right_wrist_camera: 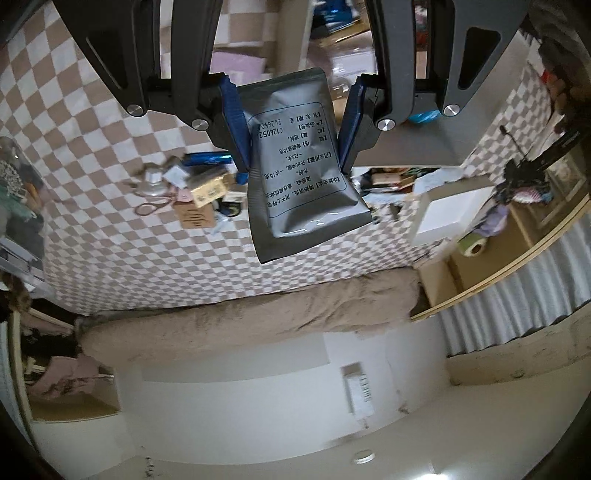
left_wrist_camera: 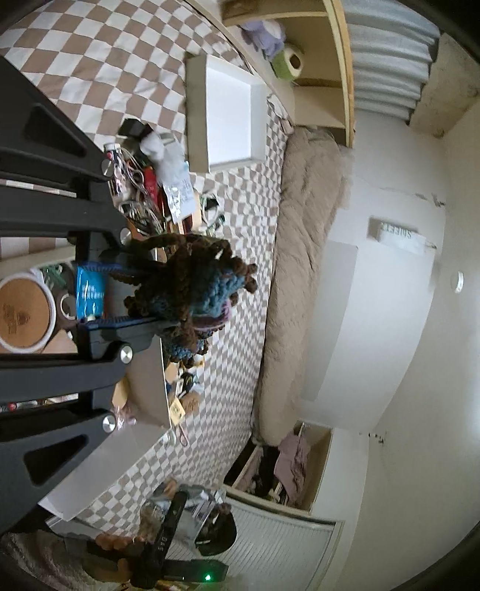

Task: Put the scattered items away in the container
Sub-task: 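Carry the pouch and sachet into the white box and open both tools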

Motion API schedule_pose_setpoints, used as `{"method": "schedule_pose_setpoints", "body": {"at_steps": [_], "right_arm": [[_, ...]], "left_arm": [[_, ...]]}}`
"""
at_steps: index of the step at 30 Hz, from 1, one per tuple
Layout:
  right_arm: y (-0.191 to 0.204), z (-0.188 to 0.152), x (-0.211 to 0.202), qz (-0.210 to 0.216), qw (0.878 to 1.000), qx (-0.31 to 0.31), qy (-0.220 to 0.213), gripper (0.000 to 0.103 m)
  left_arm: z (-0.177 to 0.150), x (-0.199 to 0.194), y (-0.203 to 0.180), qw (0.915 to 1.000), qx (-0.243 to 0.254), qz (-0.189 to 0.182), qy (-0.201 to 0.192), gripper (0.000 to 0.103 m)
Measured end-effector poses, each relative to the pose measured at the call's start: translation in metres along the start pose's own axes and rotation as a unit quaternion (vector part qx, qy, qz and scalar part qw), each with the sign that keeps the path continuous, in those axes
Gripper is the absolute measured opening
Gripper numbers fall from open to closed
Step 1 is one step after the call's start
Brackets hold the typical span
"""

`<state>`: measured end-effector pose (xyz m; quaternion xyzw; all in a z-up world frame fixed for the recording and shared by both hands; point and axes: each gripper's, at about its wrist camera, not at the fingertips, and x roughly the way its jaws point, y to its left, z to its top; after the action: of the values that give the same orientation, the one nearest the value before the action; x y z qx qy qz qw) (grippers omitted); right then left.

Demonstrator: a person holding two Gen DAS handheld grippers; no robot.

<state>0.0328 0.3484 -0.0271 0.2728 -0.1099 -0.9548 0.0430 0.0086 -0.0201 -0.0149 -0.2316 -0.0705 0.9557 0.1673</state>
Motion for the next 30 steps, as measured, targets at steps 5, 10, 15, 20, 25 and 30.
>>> {"method": "schedule_pose_setpoints", "body": {"at_steps": [5, 10, 15, 20, 25, 30], "right_arm": [[0.019, -0.009, 0.012, 0.038, 0.998, -0.01, 0.049, 0.047], [0.039, -0.021, 0.023, 0.066, 0.994, -0.028, 0.084, 0.047], [0.054, -0.035, 0.032, 0.095, 0.987, -0.043, 0.123, 0.047], [0.063, -0.051, 0.044, 0.118, 0.977, -0.049, 0.171, 0.047], [0.07, -0.067, 0.057, 0.109, 0.965, -0.077, 0.228, 0.047], [0.076, -0.076, 0.053, 0.088, 0.956, -0.129, 0.247, 0.047]], "left_arm": [[-0.001, 0.003, -0.014, 0.9998, 0.009, -0.015, 0.011, 0.019], [-0.008, 0.014, -0.026, 0.9988, 0.018, -0.024, 0.039, 0.019], [-0.016, 0.025, -0.036, 0.9972, 0.023, -0.031, 0.063, 0.019], [-0.023, 0.032, -0.041, 0.9957, 0.027, -0.035, 0.081, 0.019], [-0.029, 0.038, -0.046, 0.9937, 0.035, -0.039, 0.099, 0.019], [-0.033, 0.043, -0.051, 0.9916, 0.04, -0.048, 0.113, 0.019]]}}
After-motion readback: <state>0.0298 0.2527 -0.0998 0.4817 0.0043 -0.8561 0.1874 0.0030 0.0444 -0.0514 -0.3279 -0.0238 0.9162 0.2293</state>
